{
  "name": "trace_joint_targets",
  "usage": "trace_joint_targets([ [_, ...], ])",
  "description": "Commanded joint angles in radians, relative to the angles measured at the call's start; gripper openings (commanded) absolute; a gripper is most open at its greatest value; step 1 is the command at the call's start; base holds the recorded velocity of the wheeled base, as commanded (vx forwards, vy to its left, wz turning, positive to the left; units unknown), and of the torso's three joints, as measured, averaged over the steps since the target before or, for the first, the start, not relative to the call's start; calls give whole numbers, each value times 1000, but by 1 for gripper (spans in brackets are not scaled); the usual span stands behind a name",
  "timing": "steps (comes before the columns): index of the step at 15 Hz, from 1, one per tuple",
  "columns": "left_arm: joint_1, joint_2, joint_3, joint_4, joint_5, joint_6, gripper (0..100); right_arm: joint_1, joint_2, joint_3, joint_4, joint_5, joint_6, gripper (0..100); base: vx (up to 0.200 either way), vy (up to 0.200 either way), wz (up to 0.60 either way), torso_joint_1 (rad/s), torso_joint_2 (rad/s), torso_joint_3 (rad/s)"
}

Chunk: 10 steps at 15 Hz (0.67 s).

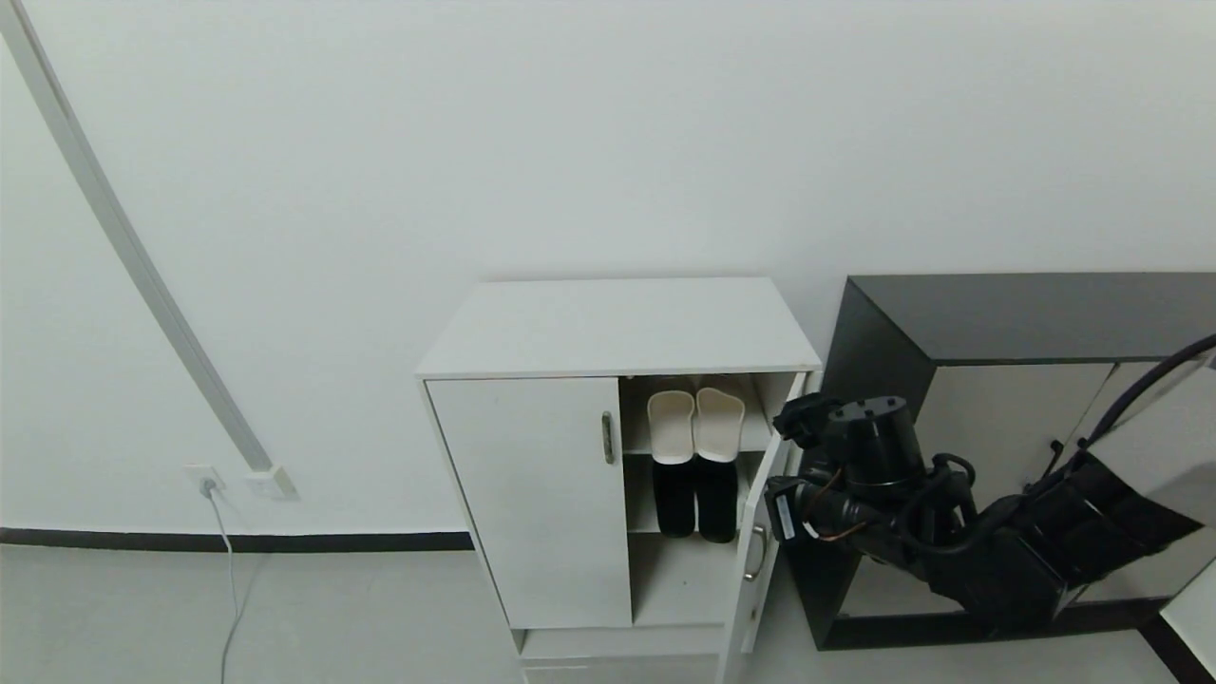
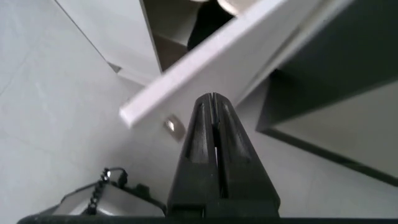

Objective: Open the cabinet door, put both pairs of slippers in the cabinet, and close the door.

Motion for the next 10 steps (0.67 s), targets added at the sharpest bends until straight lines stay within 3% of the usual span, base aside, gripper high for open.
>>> trace_joint_targets([
  [1,0,0,0,0,0,0,0,14,71,-48,-25,17,33,0,0,0,0,0,0,0],
  [5,0,0,0,0,0,0,0,20,63,0,-121,26,51,0,0,0,0,0,0,0],
  [8,0,0,0,0,-2,2,0,26,68,155,-379,144,48,0,0,0,0,0,0,0],
  [10,0,0,0,0,-2,2,0,28,72,221,-491,156,45,0,0,0,0,0,0,0],
])
